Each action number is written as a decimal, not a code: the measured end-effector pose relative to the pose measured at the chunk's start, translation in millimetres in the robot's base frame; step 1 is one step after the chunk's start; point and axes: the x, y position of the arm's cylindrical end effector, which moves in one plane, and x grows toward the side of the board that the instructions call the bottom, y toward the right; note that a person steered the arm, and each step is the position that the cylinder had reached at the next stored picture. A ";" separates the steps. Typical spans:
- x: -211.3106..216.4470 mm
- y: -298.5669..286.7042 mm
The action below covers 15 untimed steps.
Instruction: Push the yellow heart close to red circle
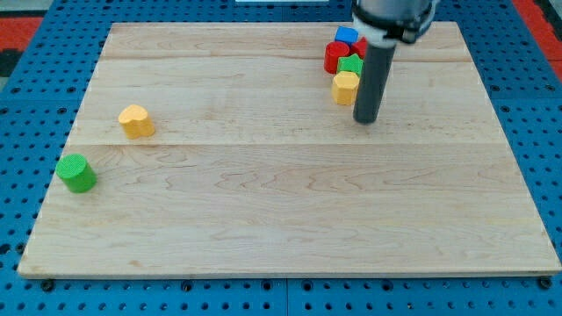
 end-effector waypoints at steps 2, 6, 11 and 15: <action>89.1 -115.0; 73.8 -307.3; -52.5 -184.0; -78.7 -103.3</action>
